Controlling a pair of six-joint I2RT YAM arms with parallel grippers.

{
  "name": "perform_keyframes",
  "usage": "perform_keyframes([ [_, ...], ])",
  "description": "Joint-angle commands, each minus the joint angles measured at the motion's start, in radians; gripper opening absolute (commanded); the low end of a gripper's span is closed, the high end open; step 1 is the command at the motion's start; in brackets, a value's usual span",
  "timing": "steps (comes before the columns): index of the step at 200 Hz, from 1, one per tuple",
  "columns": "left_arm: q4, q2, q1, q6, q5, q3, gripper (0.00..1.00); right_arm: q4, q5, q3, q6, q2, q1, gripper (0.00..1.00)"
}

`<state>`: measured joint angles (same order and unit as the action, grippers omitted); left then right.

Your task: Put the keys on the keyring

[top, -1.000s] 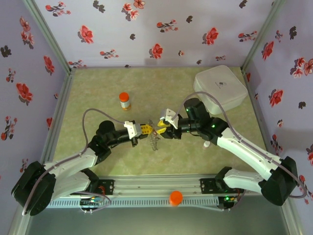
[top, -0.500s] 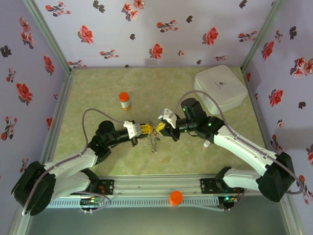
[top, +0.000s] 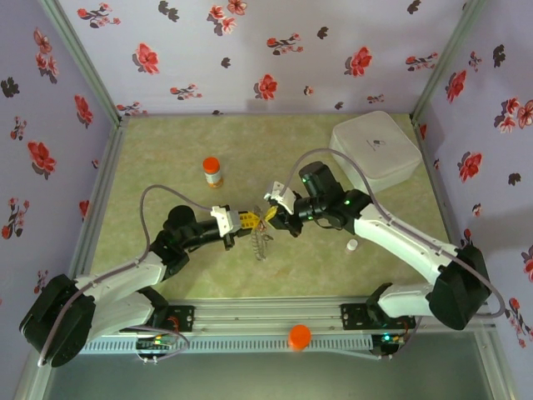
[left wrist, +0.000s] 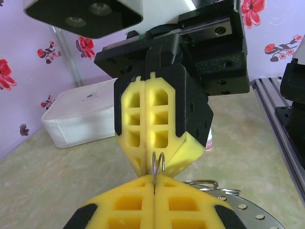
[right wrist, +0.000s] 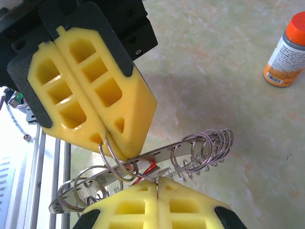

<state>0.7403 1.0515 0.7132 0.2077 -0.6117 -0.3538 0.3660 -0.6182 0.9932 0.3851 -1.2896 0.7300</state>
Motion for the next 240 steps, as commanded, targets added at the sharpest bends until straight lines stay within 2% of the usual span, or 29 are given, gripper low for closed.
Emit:
perform_keyframes([
  [1, 0.091, -0.013, 0.004, -0.017, -0.054, -0.001, 0.00, 0.019, 0.008, 0.012, 0.017, 0.007, -0.009, 0.00],
  [17, 0.090, -0.007, 0.004, -0.017, -0.054, -0.001, 0.00, 0.003, 0.029, -0.010, 0.025, 0.045, -0.010, 0.08],
  [32, 0.089, -0.003, 0.005, -0.017, -0.055, -0.002, 0.00, -0.011, 0.051, -0.041, 0.054, 0.097, -0.011, 0.24],
  [47, 0.093, 0.005, 0.003, -0.016, -0.054, -0.004, 0.00, -0.050, 0.057, -0.078, 0.080, 0.152, -0.011, 0.32],
  [91, 0.098, 0.020, 0.005, -0.031, -0.069, -0.007, 0.00, -0.185, -0.045, -0.144, 0.134, 0.204, -0.004, 0.35],
  [175, 0.111, 0.037, 0.009, -0.061, -0.102, -0.013, 0.00, -0.165, -0.071, -0.101, 0.171, 0.116, 0.020, 0.29],
  [240, 0.113, 0.049, 0.014, -0.061, -0.098, -0.016, 0.00, -0.161, -0.094, -0.073, 0.179, 0.083, 0.023, 0.02],
])
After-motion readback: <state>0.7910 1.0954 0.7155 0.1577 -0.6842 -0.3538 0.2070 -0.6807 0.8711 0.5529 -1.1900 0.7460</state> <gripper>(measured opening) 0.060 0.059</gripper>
